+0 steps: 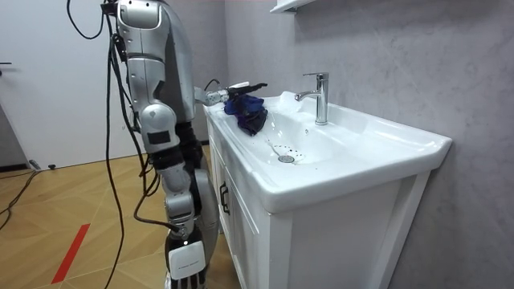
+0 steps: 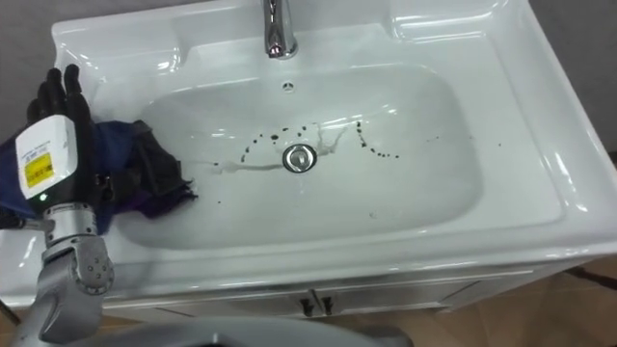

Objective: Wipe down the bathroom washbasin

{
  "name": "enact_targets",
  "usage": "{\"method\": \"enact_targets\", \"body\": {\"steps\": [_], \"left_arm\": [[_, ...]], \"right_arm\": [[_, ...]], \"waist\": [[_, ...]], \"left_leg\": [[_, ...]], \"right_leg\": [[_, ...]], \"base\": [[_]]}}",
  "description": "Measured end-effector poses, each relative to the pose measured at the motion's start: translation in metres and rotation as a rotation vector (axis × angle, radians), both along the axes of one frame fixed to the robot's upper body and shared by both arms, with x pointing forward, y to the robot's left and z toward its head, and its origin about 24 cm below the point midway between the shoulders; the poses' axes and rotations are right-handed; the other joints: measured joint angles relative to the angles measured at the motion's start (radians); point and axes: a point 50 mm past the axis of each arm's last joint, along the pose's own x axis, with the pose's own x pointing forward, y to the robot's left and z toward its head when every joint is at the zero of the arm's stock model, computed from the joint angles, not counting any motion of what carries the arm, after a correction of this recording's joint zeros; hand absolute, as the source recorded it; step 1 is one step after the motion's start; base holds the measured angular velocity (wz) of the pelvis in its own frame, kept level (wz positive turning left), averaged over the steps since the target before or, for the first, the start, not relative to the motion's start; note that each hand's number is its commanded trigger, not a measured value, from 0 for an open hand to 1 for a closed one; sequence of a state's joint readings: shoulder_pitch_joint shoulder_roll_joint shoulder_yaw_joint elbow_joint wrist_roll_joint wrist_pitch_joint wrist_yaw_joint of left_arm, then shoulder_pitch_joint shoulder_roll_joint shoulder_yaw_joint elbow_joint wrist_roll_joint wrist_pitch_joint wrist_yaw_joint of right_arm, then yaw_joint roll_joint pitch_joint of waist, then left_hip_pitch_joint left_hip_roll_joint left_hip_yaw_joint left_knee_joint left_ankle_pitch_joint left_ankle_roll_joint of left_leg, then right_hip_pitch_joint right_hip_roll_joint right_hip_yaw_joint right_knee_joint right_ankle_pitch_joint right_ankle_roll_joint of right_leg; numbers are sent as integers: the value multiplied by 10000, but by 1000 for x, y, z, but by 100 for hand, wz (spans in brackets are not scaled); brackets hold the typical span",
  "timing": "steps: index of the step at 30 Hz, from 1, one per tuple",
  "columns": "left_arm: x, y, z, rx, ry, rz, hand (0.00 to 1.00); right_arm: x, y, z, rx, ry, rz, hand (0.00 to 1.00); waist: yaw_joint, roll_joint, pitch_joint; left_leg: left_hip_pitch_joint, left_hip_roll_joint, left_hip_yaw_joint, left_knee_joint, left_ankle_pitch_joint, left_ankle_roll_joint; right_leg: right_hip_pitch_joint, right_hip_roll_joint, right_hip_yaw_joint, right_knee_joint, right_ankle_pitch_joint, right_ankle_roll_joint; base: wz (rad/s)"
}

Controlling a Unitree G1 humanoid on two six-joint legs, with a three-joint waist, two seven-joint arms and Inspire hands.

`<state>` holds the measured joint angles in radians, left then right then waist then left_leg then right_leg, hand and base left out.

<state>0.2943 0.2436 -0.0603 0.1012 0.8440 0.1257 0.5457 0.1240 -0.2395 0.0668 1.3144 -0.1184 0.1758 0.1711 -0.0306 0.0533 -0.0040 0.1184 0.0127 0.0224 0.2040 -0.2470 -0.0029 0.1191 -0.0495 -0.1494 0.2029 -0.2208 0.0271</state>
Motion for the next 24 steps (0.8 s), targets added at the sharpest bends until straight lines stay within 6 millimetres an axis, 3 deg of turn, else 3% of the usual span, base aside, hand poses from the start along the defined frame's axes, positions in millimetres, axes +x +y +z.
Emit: {"method": "enact_targets", "body": {"steps": [13,24], "left_arm": [[-11,-8,-23,-545,631,344,0],[-15,-6,-30,-505,1002,447,0]], "right_arm": [[-3,-1,1,-296,-5,43,0],[-8,-2,1,-311,170,15,0]], "waist": [[5,-43,-52],[84,-95,-86]], "left_leg": [[67,1,10,-1,2,-2],[349,10,194,-177,86,-13]], "right_leg": [[15,8,14,14,-1,-1],[123,34,237,15,-6,-3]], "base": [[0],[-5]]}}
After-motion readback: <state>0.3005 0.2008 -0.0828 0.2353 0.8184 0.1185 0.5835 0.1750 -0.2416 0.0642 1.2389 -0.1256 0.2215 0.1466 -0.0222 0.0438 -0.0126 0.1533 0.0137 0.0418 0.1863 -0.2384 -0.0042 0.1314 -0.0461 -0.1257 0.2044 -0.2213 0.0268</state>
